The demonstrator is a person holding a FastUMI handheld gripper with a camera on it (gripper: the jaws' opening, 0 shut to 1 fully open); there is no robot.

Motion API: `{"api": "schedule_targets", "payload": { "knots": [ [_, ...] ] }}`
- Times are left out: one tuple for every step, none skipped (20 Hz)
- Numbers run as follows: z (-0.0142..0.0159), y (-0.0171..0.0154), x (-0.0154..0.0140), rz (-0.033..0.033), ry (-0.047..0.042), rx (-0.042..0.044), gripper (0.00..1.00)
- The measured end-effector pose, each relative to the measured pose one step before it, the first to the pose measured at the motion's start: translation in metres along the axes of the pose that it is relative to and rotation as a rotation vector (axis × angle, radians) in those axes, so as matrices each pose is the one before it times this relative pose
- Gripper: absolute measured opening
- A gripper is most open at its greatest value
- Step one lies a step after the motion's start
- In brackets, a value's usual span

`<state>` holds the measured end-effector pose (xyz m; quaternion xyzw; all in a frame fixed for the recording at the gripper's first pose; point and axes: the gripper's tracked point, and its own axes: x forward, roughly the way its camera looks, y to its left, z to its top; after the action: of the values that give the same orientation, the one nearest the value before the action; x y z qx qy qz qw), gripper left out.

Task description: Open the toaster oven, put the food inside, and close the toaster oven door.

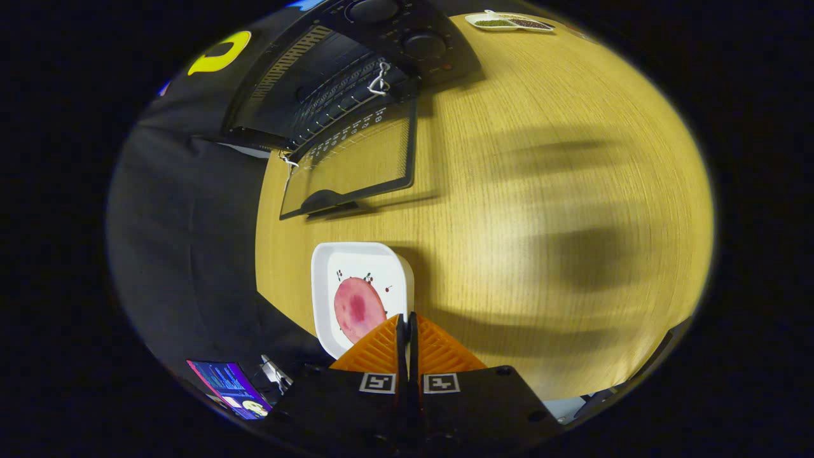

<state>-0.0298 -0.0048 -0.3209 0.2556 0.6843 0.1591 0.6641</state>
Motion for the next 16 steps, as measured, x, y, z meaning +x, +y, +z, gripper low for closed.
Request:
{"api": "schedule_targets", "payload": {
  "knots": [
    [-0.00121,0.01006,-0.00097,0.02414,-0.00312,0.00891,0.02],
    [0.00155,0.01006,0.00068,0.02027,-0.00845,0.01448,0.02],
    [0.00060,0.00869,0.00098,0.01976,-0.00690,0.01315,0.02],
    [0.00314,0.00753,0.00199,0.01369,-0.01238,0.01153,0.02],
    [0.00267,0.00552,0.00241,0.00486,-0.01698,0.01082,0.02],
    [0.00528,0.00531,0.00191,0.00102,-0.02398,0.01550,0.02],
    [0.00460,0.00540,0.00200,0.00233,-0.02573,0.01578,0.02],
    [0.00609,0.00531,0.00266,0.00749,-0.02905,0.01800,0.02],
    [0.00379,0.00556,0.00283,0.00809,-0.02488,0.01715,0.02],
    [0.00414,0.00527,0.00354,0.00697,-0.02232,0.02011,0.02],
    [0.00309,0.00460,0.00278,0.00366,-0.01859,0.01476,0.02],
    [0.00271,0.00429,0.00279,0.00142,-0.01468,0.01181,0.02],
    [0.00143,0.00387,0.00203,0.00010,-0.01234,0.01152,0.02],
    [0.00147,0.00385,0.00166,0.00291,-0.00480,0.00810,0.02],
    [0.00037,0.00370,0.00234,0.00203,-0.00421,0.00817,0.02],
    [0.00232,0.00260,0.00153,0.00150,-0.00845,0.00891,0.02]
  ]
}}
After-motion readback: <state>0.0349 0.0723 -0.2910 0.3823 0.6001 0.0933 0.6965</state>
